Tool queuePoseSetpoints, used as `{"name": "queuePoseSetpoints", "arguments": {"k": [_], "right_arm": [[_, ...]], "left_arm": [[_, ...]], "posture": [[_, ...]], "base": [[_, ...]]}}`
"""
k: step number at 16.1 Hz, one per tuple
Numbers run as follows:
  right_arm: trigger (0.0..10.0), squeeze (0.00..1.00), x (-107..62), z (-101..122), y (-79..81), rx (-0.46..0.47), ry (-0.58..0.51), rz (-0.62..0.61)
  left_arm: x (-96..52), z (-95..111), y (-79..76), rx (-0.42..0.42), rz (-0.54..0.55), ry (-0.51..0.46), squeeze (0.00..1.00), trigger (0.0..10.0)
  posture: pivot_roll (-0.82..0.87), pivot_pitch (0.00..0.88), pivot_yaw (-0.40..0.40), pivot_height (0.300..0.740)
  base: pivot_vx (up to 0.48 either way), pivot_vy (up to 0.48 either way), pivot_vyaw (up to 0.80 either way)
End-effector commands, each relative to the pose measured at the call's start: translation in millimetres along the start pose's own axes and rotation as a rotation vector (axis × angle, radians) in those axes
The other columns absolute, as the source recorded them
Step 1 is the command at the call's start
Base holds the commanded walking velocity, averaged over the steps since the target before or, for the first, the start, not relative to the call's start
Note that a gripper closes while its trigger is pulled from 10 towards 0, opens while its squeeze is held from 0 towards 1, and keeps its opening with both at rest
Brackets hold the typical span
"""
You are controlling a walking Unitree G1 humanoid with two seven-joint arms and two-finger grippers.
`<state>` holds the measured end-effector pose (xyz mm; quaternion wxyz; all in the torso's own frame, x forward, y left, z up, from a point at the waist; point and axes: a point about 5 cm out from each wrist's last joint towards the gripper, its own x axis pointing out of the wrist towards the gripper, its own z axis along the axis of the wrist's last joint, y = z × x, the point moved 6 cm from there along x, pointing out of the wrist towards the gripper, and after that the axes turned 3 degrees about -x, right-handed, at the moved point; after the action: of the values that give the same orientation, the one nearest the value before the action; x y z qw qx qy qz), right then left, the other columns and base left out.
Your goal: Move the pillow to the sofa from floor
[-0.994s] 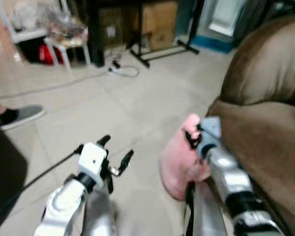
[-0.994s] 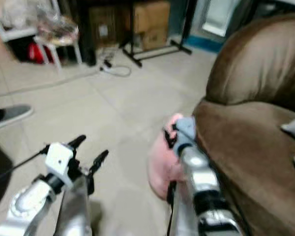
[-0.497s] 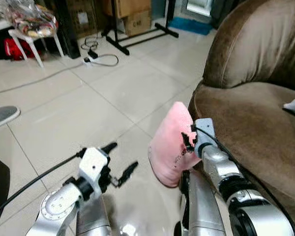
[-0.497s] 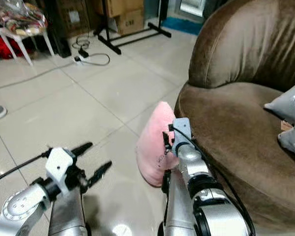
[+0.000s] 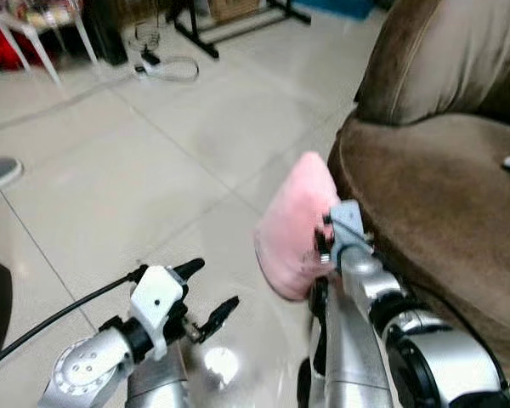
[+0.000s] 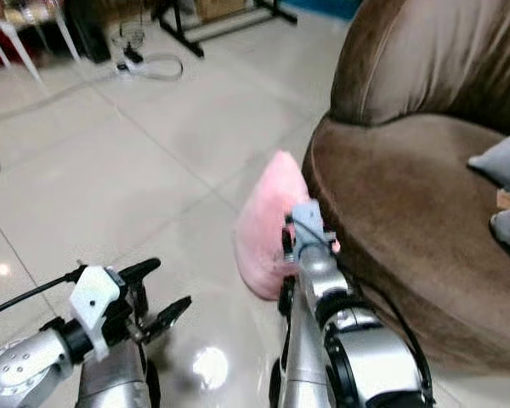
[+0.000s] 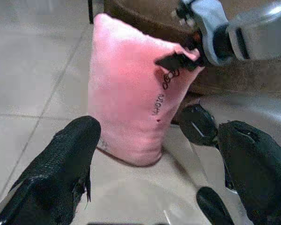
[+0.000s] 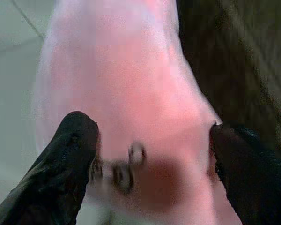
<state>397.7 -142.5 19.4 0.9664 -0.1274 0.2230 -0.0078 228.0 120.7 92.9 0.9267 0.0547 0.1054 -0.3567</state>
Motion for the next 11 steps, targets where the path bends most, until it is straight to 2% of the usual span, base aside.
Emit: {"name": "queuePoseSetpoints", "arguments": {"k": [1,3,4,5,6,7,8,11], "right_arm": [[10.0,0.0,-0.4,-1,-3.5,0.007,-0.014,-0.019],[10.0,0.0,-0.6,2,-4.8,0.009,-0.036,-0.028],[10.0,0.0,-1.6,-11,0.9,-0.077,0.022,-0.009],[10.0,0.0,-2.1,-15,2.2,-0.097,0.039,-0.004],[2.6,0.0,-3.6,-23,8.2,-0.119,0.073,0.021],[2.6,0.0,-3.9,-24,9.9,-0.116,0.074,0.029],[0.0,0.0,-4.0,-23,12.8,-0.102,0.068,0.038],[0.0,0.0,-3.6,-18,16.7,-0.072,0.056,0.053]], "left_arm": [[-3.6,3,-2.8,-0.003,-0.004,-0.004,0.0,10.0],[-8.0,8,-6.4,-0.01,0.002,-0.015,0.0,10.0],[-8.6,7,-8.8,-0.015,-0.007,-0.004,0.0,10.0],[-8.8,6,-9.6,-0.015,-0.012,0.001,0.0,10.0],[-10.9,5,-12.8,-0.017,-0.023,0.013,0.0,10.0],[-11.4,5,-13.4,-0.018,-0.026,0.016,0.0,10.0],[-12.7,4,-16.1,-0.023,-0.039,0.026,0.0,10.0],[-14.4,3,-23.0,-0.039,-0.074,0.046,0.0,10.0]], "posture": [[0.09,0.287,-0.07,0.454],[0.09,0.303,-0.07,0.454],[0.09,0.309,-0.071,0.454],[0.09,0.309,-0.071,0.454],[0.1,0.312,-0.072,0.454],[0.1,0.312,-0.072,0.454],[0.1,0.312,-0.071,0.454],[0.1,0.311,-0.069,0.454]], "base": [[0.0,0.0,0.0],[0.0,0.0,0.0],[0.0,0.0,0.0],[0.0,0.0,0.0],[0.0,0.0,0.0],[0.0,0.0,0.0],[0.0,0.0,0.0],[0.0,0.0,0.0]]}}
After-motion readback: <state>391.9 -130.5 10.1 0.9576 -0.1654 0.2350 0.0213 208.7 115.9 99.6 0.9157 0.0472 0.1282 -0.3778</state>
